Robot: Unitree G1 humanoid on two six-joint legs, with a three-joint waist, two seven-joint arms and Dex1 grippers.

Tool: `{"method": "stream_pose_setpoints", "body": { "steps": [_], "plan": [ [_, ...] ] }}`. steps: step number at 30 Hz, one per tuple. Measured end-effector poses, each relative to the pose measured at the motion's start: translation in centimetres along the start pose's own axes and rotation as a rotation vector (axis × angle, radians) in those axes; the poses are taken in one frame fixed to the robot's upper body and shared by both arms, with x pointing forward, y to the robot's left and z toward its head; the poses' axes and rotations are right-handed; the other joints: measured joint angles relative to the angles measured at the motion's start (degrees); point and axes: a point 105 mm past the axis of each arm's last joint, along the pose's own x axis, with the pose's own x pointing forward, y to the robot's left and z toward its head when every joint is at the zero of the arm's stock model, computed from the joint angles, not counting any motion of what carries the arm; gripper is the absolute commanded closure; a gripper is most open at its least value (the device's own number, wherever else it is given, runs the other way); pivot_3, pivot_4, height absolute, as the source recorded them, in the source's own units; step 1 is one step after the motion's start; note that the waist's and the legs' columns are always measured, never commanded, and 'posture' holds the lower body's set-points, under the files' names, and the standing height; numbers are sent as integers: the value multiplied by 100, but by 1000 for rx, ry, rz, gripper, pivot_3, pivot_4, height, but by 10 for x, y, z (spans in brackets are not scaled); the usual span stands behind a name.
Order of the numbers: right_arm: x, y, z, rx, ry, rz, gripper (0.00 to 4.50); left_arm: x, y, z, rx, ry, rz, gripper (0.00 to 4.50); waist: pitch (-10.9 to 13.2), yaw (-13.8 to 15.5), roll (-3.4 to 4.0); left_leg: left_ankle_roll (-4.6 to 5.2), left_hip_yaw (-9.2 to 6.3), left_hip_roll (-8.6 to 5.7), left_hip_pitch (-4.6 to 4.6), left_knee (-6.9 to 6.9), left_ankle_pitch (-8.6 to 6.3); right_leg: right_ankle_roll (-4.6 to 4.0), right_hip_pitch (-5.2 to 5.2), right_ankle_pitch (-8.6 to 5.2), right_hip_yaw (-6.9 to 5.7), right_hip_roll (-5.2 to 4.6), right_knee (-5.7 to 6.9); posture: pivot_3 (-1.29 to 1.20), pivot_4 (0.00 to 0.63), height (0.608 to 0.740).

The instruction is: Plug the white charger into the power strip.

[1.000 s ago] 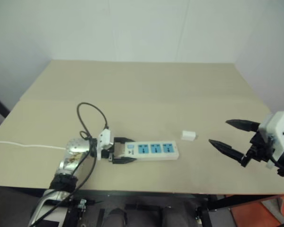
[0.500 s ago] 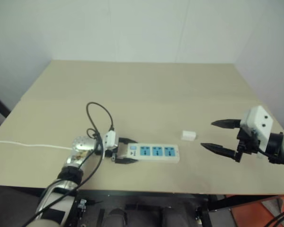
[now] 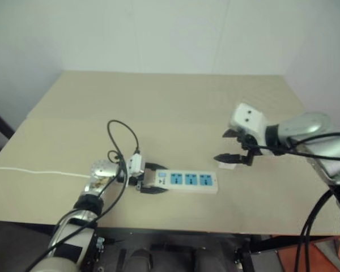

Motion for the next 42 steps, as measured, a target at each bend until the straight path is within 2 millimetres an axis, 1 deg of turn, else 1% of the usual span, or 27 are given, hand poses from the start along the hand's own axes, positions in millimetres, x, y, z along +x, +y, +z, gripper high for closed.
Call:
{"method": "stream_pose_setpoints", "body": {
  "steps": [3, 5, 11, 14, 21, 26, 32, 35, 42],
  "plan": [
    [15, 1, -20, 16, 104, 45, 0, 0, 0, 0, 0, 1, 1, 1228, 0, 9, 0, 0, 0, 0, 2, 2, 0, 0, 1, 0, -1, 0, 2, 0, 150, 740],
    [22, -1, -30, 23, 152, 62, 0, 0, 0, -1, -1, 2, 2, 1228, -2, 0, 5, 0, 1, 0, 3, 3, 0, 0, 1, 0, -1, 0, 5, 0, 150, 740],
    [35, -19, -30, -18, 195, 38, 0, -1, -2, -1, 3, 6, 1, 1228, -11, -19, 17, 0, 0, 0, 6, 4, 0, 0, 3, 0, -2, 2, 6, 0, 150, 740],
    [43, -23, -33, -21, 217, 47, 0, -2, -2, -1, 8, 7, 1, 1228, -11, -27, 19, 0, -1, 0, 4, 4, 0, 0, 1, 0, -2, 2, 8, 0, 150, 740],
    [56, -16, -51, -65, 327, 121, 0, -3, -3, -1, 10, 9, 3, 1228, -13, -51, 21, 0, 0, -1, 4, 4, 0, 0, 1, 0, -3, 2, 10, 0, 150, 740],
    [66, -16, -56, -72, 361, 136, 0, -3, -3, -1, 11, 10, 3, 1228, -13, -54, 22, 0, -1, -1, 5, 4, 0, 0, 2, 0, -3, 1, 11, 0, 150, 740],
    [72, -21, -54, -78, 377, 139, 0, -3, -3, -2, 7, 13, 6, 1228, -20, -71, 25, 0, -1, 0, 18, 4, 0, -2, 11, 1, -3, 3, 14, 0, 150, 740],
    [74, -21, -53, -85, 382, 150, 539, -3, -4, -3, 4, 14, 10, 1228, -33, -82, 25, 0, -1, 0, 21, 4, 0, -2, 14, 1, -3, 3, 14, 0, 150, 740],
    [79, -16, -48, -112, 388, 185, 2794, -3, -4, -3, 6, 18, 12, 1228, -37, -88, 25, 0, -1, 0, 23, 4, 0, -2, 14, 1, -3, 4, 17, 0, 150, 740]
  ]
}}
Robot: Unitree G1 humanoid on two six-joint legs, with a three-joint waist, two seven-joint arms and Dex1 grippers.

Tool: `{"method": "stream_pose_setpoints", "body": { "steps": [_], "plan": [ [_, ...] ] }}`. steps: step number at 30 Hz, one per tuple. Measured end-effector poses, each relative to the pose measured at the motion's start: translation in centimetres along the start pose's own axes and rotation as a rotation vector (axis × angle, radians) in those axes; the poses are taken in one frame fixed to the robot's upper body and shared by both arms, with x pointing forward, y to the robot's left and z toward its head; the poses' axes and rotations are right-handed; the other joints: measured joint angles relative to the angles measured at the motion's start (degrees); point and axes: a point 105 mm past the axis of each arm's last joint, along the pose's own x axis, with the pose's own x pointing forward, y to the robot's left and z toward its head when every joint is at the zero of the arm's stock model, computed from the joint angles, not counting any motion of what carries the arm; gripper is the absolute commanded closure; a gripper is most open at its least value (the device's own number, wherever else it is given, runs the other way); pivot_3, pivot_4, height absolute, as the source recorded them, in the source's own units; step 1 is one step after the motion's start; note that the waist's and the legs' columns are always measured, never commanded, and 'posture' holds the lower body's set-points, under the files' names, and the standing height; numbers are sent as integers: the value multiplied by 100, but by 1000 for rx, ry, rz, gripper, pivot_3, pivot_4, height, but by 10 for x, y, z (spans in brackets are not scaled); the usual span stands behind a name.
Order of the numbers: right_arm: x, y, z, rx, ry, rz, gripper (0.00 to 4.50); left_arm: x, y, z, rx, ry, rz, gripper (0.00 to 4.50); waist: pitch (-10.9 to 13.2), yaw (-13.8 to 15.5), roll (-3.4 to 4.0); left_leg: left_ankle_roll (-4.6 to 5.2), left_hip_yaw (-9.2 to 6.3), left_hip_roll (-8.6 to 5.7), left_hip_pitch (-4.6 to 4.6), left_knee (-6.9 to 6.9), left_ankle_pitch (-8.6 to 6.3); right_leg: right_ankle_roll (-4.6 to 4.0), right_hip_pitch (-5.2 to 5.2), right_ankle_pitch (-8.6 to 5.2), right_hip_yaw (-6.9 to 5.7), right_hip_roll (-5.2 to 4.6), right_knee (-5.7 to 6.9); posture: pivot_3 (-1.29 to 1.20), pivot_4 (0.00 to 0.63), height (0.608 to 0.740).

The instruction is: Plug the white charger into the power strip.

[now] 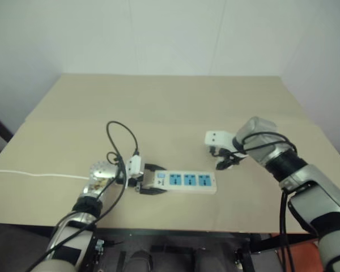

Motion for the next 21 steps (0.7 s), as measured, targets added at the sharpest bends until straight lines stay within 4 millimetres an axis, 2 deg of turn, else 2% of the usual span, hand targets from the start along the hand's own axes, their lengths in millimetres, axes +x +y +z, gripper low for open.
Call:
{"method": "stream_pose_setpoints", "body": {
  "steps": [2, 8, 12, 15, 18, 21],
  "plan": [
    [0, 1, 3, -17, 1, 0, 3366, 0, 0, 0, 0, 2, 0, 1228, -1, 2, 0, 0, 0, 0, 1, 0, 0, 0, 1, 0, 0, 0, 0, 0, 150, 740],
    [0, 3, 3, -37, -2, -18, 3368, 0, 0, 0, 1, 4, -1, 1228, -4, 3, 0, 0, 0, 0, 1, 0, 0, 0, 1, 0, 0, 0, 0, 0, 150, 740],
    [-7, 1, 5, 3, -79, -47, 3368, 1, 1, 1, 4, 5, -8, 1228, -2, 10, 3, 0, 0, -1, -8, 0, 0, 0, -8, 0, 0, 0, 0, 0, 150, 740],
    [-29, -10, 16, 46, -204, -115, 3368, 1, 2, 1, 4, 9, -15, 1228, -2, 14, 4, 0, -2, 0, -10, 0, 0, 0, -9, 0, 0, 0, 1, 0, 150, 740],
    [-59, -20, 37, 104, -426, -182, 3368, 2, 4, 1, 2, 20, -25, 1228, -2, 15, 4, 0, -2, -1, -7, 0, 0, -1, -6, 1, 0, 0, 0, 0, 150, 740],
    [-92, -17, 68, 174, -801, -188, 3368, 3, 5, 1, -1, 24, -34, 1228, -3, 26, 3, 0, -11, 0, -5, -1, 0, -1, 3, 1, -5, 1, -3, 0, 150, 740]
  ]
}}
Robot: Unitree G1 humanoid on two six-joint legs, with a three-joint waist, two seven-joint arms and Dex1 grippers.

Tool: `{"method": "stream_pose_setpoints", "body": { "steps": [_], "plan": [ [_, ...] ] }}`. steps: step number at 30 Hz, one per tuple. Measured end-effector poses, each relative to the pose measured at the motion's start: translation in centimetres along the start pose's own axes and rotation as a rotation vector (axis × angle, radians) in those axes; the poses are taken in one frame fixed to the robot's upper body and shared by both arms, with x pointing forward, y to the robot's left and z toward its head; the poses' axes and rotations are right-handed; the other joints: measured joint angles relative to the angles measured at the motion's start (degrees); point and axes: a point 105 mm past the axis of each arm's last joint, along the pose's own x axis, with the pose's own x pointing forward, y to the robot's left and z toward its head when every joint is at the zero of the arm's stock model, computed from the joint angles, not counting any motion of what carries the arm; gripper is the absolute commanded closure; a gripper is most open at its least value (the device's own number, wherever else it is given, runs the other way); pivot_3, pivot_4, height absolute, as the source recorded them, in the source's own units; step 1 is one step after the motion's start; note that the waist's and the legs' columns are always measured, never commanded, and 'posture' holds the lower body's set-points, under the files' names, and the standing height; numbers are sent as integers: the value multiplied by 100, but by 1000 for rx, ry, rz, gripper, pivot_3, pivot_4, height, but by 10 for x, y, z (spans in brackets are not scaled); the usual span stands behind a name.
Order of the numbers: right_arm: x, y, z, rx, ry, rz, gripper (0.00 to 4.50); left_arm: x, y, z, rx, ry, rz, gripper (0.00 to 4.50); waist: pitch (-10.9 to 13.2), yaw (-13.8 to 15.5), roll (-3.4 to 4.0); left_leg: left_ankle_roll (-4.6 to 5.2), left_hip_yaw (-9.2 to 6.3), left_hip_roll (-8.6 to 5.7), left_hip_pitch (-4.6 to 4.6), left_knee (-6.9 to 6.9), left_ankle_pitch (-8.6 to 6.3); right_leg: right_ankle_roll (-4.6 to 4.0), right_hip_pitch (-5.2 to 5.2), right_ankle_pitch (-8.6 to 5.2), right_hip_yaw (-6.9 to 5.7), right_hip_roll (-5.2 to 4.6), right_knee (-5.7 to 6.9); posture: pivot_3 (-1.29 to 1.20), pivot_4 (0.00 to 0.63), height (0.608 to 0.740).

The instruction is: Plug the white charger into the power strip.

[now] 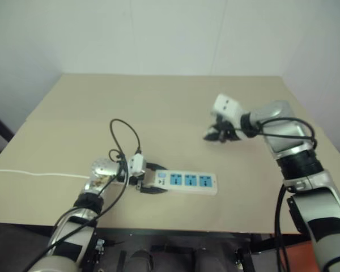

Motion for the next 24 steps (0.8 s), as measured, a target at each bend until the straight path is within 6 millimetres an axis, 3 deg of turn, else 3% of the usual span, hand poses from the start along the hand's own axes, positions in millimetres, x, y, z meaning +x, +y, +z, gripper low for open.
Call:
{"method": "stream_pose_setpoints", "body": {
  "steps": [3, 6, 10, 15, 24],
  "plan": [
    [-5, 12, 25, 213, -331, 5, 3368, 1, 0, 0, 0, 0, -1, 1228, 0, 9, 0, 0, -6, -2, -1, 1, 0, 0, 2, 1, -4, -3, 3, 0, 150, 740],
    [-17, 23, 23, 322, -481, -3, 3368, 2, 1, 1, 1, 0, -4, 1228, -1, 31, 1, 0, -13, -2, -1, 1, 0, -1, 8, 1, -13, -4, -4, 0, 150, 740],
    [-16, 41, 0, 352, -477, -42, 3368, -1, 1, -1, -2, 9, 2, 1228, -2, -13, 4, 2, -8, -1, 5, 1, 1, 0, 6, 1, -10, -2, 4, 0, 150, 740],
    [6, 72, -17, 403, -458, 20, 3368, -1, 1, -1, -2, 14, 1, 1228, -3, -24, 5, 2, -10, 2, 9, 0, 1, 0, 12, 0, -10, 4, 1, 0, 150, 740],
    [31, 88, -23, 283, -590, -79, 3368, -1, 1, -1, -6, 16, 0, 1228, -3, -26, 5, 2, -9, 3, 13, -1, 1, 3, 17, -1, -10, 5, -3, 0, 150, 740]
  ]
}}
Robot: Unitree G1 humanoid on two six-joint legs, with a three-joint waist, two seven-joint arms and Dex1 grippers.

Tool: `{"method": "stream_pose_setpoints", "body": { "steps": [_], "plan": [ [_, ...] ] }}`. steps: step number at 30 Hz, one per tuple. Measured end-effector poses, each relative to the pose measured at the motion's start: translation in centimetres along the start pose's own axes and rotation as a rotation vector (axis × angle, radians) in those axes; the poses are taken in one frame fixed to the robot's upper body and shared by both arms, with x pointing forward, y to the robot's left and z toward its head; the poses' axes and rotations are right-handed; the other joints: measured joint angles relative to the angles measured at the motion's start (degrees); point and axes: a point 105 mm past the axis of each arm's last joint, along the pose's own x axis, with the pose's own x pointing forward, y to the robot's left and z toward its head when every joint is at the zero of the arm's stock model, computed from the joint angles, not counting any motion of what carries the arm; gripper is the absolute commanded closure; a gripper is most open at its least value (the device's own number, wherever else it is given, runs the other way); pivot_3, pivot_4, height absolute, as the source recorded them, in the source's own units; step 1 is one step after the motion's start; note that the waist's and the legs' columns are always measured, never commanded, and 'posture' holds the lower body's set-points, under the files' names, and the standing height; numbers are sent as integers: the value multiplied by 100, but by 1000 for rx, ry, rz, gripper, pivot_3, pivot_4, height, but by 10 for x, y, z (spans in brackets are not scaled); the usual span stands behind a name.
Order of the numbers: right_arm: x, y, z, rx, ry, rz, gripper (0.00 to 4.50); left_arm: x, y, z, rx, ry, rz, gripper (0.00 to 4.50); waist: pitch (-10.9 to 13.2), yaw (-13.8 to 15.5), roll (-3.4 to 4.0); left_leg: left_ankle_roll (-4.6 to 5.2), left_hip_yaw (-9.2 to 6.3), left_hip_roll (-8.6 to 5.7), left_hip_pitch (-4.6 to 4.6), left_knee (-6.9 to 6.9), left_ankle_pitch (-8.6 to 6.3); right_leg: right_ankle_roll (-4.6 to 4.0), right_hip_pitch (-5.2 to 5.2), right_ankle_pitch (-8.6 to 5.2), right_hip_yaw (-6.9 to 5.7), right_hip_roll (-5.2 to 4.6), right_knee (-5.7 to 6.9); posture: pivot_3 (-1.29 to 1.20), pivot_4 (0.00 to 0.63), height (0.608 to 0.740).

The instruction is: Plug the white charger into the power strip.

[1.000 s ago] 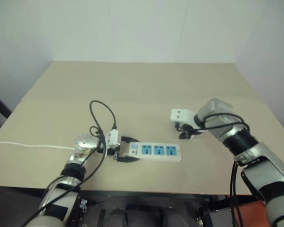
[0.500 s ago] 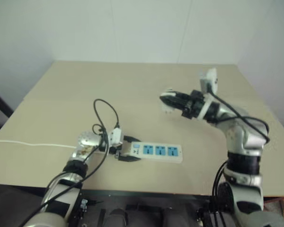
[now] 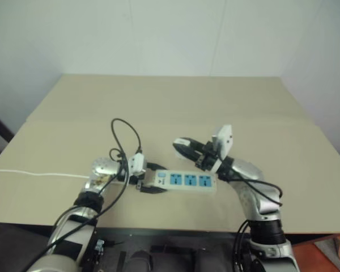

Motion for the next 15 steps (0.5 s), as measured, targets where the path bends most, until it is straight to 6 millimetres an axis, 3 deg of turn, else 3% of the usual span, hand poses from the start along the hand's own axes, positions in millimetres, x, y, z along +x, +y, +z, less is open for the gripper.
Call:
{"method": "stream_pose_setpoints", "body": {
  "steps": [7, 15],
  "plan": [
    [1, 18, -22, -19, -6, 129, 3368, 0, 0, 0, -16, 2, -1, 1228, 0, -6, 0, 0, 0, 1, 4, 0, 0, 0, 6, 0, 0, 1, -2, 0, 150, 740],
    [-3, 20, -37, -5, 27, 174, 3368, -1, 0, 0, -56, 8, -14, 1228, 0, -12, 0, 0, 0, 2, 5, -3, 0, -1, 6, 0, 0, 2, -5, 0, 150, 740]
  ]
}}
